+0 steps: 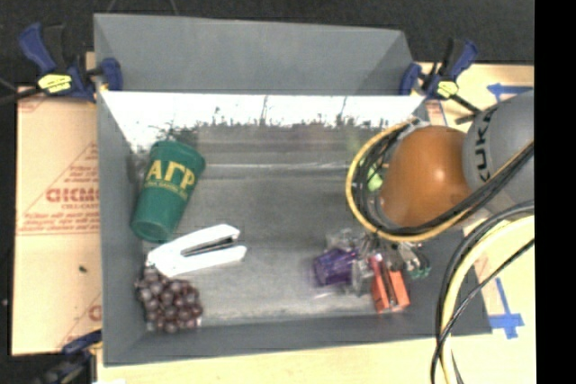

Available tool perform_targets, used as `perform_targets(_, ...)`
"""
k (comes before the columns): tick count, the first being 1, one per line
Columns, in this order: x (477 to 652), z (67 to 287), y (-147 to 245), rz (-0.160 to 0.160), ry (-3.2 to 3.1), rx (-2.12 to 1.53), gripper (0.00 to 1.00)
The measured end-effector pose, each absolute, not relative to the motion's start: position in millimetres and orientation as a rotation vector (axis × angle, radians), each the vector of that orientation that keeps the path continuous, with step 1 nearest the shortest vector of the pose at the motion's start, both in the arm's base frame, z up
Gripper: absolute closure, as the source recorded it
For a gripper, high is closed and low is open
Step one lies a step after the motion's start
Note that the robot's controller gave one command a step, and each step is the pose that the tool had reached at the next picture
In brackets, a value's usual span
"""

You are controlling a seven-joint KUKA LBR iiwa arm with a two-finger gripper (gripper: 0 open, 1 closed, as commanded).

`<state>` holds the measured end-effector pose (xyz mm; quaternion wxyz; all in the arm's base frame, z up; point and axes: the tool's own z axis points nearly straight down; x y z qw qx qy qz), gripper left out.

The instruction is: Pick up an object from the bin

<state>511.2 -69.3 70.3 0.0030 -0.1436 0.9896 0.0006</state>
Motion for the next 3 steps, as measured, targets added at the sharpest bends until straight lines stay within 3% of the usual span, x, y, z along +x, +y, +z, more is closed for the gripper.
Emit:
perform_targets(2,512.0,75.5,-69.5,0.001,3.098,-0.446,1.0)
perform_targets(3,509.5,114.1,-69.4,0.005,3.108,-0.446,1.0)
